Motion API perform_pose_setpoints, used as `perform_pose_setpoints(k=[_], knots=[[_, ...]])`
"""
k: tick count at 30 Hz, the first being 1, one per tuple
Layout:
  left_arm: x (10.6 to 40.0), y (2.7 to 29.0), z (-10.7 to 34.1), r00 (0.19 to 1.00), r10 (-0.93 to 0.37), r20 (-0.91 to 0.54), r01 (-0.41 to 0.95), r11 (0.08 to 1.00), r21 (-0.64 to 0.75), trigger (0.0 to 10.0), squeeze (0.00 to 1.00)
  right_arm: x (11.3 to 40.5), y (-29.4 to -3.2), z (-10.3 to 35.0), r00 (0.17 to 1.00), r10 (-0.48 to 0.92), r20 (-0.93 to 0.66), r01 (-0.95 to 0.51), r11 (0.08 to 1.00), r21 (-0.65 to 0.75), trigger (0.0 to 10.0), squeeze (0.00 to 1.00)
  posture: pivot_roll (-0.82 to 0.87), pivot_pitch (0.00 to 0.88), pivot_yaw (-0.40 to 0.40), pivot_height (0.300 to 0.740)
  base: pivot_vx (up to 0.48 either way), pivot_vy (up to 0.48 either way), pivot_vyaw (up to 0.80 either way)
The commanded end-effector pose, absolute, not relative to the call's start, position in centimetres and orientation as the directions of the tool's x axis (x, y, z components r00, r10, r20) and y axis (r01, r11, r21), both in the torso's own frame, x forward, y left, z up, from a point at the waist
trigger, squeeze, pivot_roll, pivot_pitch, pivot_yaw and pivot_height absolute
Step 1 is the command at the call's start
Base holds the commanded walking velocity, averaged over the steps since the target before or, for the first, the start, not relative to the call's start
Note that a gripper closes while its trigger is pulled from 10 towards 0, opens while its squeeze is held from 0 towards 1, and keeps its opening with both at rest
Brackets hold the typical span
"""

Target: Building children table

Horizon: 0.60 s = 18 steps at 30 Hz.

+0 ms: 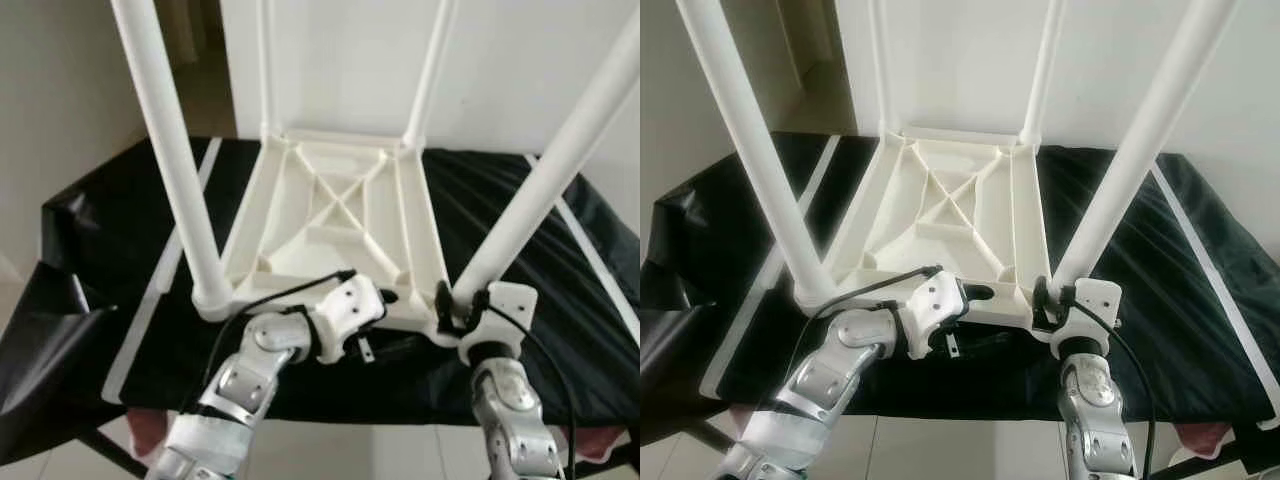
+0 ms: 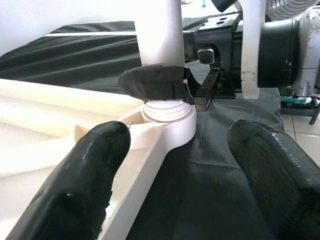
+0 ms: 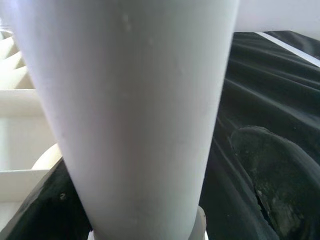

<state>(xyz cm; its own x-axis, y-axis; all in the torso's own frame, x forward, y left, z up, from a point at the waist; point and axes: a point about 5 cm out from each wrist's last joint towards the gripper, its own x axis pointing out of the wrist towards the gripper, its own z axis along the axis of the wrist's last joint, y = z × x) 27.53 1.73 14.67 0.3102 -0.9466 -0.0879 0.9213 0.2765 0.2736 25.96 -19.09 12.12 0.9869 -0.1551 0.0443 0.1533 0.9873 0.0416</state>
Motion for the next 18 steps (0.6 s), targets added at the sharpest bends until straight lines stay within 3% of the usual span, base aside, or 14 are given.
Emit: perform_pose_setpoints(k=[1,11,18], knots=[[28.1,2.3,14.1,0.415,-0.906,-0.076,0.887,0.385,0.253,10.0,0.0,25.8,-19.2,12.1,0.992,-0.109,0.062,0.106,0.993,0.051,10.0,0.0,-0.05,0.0,0.004,0.74,0.0,0.0,0.0],[26.9,2.7,13.0,0.316,-0.942,-0.114,0.93,0.284,0.234,10.0,0.0,25.0,-19.2,12.0,0.994,0.064,0.087,-0.066,0.997,0.027,10.0,0.0,-0.04,0.0,0.014,0.74,0.0,0.0,0.0],[26.6,2.9,12.9,0.301,-0.946,-0.118,0.938,0.272,0.215,10.0,0.0,24.7,-19.9,12.2,0.981,0.181,0.073,-0.18,0.983,-0.018,10.0,0.0,-0.04,0.0,0.007,0.74,0.0,0.0,0.0]])
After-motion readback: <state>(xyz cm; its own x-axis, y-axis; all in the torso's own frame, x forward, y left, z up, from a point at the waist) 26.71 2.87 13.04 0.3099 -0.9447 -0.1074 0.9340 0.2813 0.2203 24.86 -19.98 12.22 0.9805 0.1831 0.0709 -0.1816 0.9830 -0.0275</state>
